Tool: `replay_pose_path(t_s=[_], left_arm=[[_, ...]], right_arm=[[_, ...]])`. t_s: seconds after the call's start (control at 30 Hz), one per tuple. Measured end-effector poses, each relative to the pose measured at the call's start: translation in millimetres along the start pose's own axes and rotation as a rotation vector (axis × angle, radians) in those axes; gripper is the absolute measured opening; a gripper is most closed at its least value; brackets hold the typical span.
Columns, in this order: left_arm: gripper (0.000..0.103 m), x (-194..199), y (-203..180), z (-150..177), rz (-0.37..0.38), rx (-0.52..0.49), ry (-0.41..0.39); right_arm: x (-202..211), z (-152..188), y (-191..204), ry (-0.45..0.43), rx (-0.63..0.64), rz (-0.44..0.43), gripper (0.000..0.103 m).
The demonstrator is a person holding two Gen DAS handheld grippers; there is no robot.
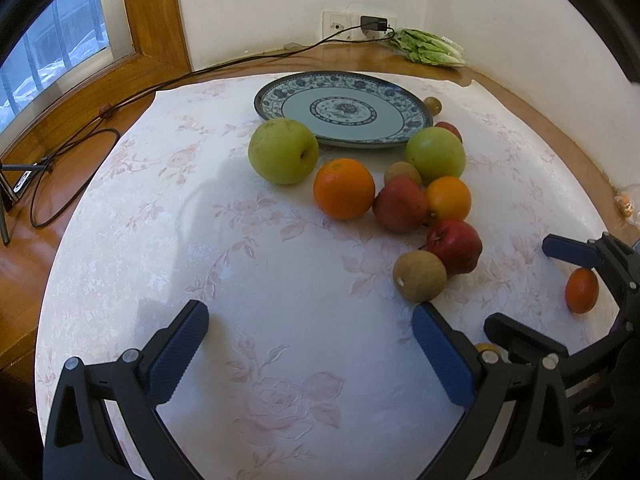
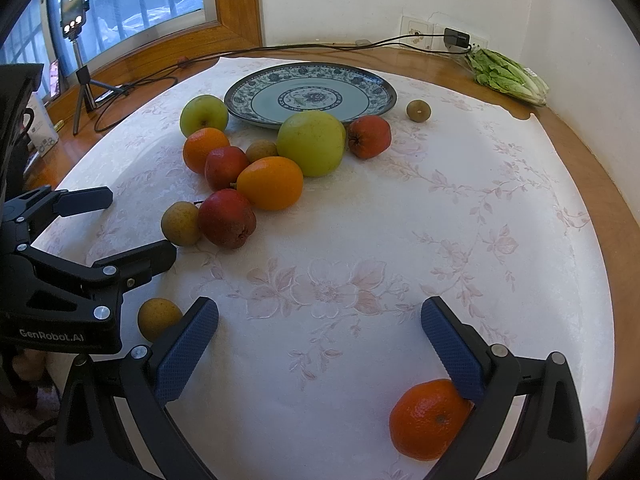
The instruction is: Organize fruits
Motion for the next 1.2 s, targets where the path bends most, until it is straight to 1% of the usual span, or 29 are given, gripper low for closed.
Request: replay_pose_path(t_s=[0.1, 0.2, 0.37, 0.57, 0.7, 0.87, 0.97, 1.07, 1.2], left_arm=[[0.103, 1.1, 0.5, -2.0, 0.006, -0.006, 0.005], [0.103, 2.6, 0.0, -2.7, 0.015, -0.009, 0.012], [0.103, 9.7, -0.5, -5.7, 0.032, -0.012, -0.006], [0.103, 23.0, -2.7, -12.6, 0.052, -0.027, -0.035], [0.103, 30.7, -9.5, -13.6, 0.093, -0.024, -0.036], [0.103, 42.5, -22.5, -13.5, 0.132, -0.055, -0.045], [0.103, 47.9, -32.6, -11.4, 0.162, -0.08, -0.05], [0.103, 48.5, -40.1, -7.7, 0.171, -0.105, -0.048], [0.103, 44.8, -50.1, -0.7, 0.191, -0.136, -0.024]], right_arm=[[1.2, -2.1, -1.1, 0.003, -0.009, -0.005, 0.102], [7.5, -8.3, 0.1, -0.014, -0.031, -0.04, 0.096], [21.7, -19.1, 0.1, -0.071, -0.035, -0.054, 0.096], [36.4, -22.7, -10.0, -0.101, -0.063, -0.06, 0.096], [45.8, -17.2, -21.9, -0.099, -0.078, -0.03, 0.095], [55.9, -6.4, -28.5, -0.095, -0.086, -0.013, 0.091], [59.8, -0.6, -31.1, -0.094, -0.093, -0.011, 0.089], [61.3, 5.4, -33.5, -0.088, -0.107, -0.014, 0.087], [61.0, 11.2, -37.2, -0.081, -0.122, -0.021, 0.085]])
Point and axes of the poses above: each gripper's, at about its wrist camera, not at the fingertips, and x roughly against the way its jaws point, y to its left, z to its underside, the point moved 7 cm from there along -x, roughly the way its jaws point, and after that the axes turned 12 degrees about -y, right-handed, at the moved point
